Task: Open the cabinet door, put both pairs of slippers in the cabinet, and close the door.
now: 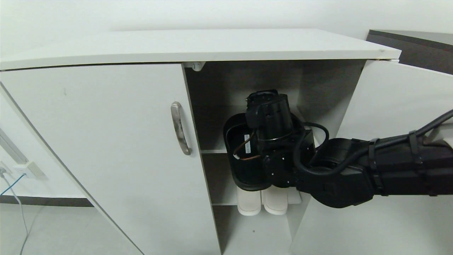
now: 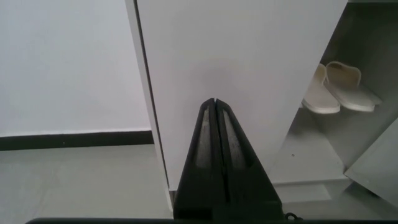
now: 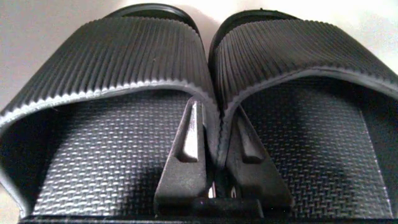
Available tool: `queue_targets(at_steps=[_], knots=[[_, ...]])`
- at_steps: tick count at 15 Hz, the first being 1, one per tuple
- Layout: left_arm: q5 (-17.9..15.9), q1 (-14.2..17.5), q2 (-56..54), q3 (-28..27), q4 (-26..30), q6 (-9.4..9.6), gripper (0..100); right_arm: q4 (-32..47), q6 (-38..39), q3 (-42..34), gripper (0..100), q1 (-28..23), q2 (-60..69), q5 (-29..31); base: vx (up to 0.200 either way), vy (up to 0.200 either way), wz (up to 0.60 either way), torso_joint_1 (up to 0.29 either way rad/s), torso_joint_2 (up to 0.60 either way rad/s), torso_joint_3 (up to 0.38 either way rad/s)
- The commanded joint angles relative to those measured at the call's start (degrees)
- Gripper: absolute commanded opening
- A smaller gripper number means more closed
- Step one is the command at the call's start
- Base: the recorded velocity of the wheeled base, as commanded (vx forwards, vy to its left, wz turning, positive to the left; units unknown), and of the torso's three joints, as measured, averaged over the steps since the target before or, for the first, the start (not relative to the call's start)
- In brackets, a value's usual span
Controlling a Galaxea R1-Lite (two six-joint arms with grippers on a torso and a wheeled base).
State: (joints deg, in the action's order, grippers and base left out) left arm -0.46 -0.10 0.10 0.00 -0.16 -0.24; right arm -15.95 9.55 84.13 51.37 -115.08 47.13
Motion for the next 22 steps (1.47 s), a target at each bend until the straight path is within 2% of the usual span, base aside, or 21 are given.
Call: queue_targets(at_steps=[1, 9, 14, 15, 22], knots=[[0.0, 0.0, 0.0, 0.0, 0.0, -0.02, 0, 1.6, 0.3, 4.5, 0, -1.6, -2.5, -0.4, 0.000, 0.000, 0.00, 0.000, 0.00, 0.000], [0.0, 0.0, 0.0, 0.0, 0.0, -0.02, 0, 7.2, 1.3, 20.3, 0, -6.3, -11.0, -2.0, 0.000, 0.000, 0.00, 0.000, 0.00, 0.000], [0.1, 0.0, 0.0, 0.0, 0.0, -0.02, 0, 7.8, 1.8, 22.0, 0, -6.8, -12.4, -2.0, 0.000, 0.000, 0.00, 0.000, 0.00, 0.000], [0.1, 0.0, 0.0, 0.0, 0.0, -0.02, 0, 7.8, 1.9, 22.0, 100, -6.8, -12.5, -2.0, 0.000, 0.000, 0.00, 0.000, 0.00, 0.000], [0.1, 0.0, 0.0, 0.0, 0.0, -0.20, 0, 7.8, 2.0, 18.5, 100, -5.9, -9.8, -2.0, 0.000, 0.000, 0.00, 0.000, 0.00, 0.000]])
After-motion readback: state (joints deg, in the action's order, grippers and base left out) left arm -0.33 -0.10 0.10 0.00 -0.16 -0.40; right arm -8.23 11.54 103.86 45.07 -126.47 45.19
